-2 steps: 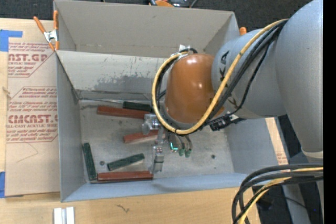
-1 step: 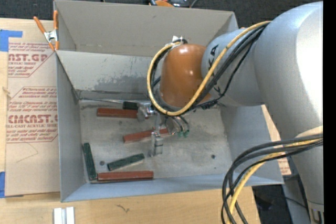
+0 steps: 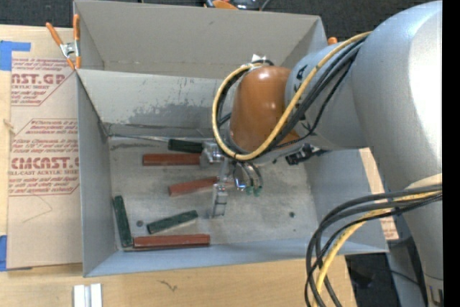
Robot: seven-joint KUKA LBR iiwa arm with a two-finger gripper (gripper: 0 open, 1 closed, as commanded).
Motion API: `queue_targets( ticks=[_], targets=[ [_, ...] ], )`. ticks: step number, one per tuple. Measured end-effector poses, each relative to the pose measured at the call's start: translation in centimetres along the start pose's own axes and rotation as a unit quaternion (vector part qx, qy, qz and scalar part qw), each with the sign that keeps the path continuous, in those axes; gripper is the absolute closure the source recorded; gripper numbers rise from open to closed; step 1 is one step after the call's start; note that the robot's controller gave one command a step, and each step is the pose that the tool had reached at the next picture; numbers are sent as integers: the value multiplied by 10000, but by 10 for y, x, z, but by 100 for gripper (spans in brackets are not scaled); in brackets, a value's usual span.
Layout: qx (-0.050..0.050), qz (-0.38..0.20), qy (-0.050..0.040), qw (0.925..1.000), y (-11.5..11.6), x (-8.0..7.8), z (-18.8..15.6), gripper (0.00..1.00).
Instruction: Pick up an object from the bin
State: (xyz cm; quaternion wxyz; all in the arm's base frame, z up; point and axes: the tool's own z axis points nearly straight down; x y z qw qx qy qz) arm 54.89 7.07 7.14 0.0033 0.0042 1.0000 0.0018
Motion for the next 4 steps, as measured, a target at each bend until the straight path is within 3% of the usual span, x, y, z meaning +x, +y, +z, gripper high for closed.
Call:
queue_targets(
  ticks=[1,2,3,4],
  targets=[
    [-1,6,-21,10000,-1,-1,-1,100],
    [7,5,25,10000,-1,1,1,0],
    [6,6,26,10000,-1,1,1,100],
    [1,-47,-14,10000,34,-8,-136,100]
  ],
)
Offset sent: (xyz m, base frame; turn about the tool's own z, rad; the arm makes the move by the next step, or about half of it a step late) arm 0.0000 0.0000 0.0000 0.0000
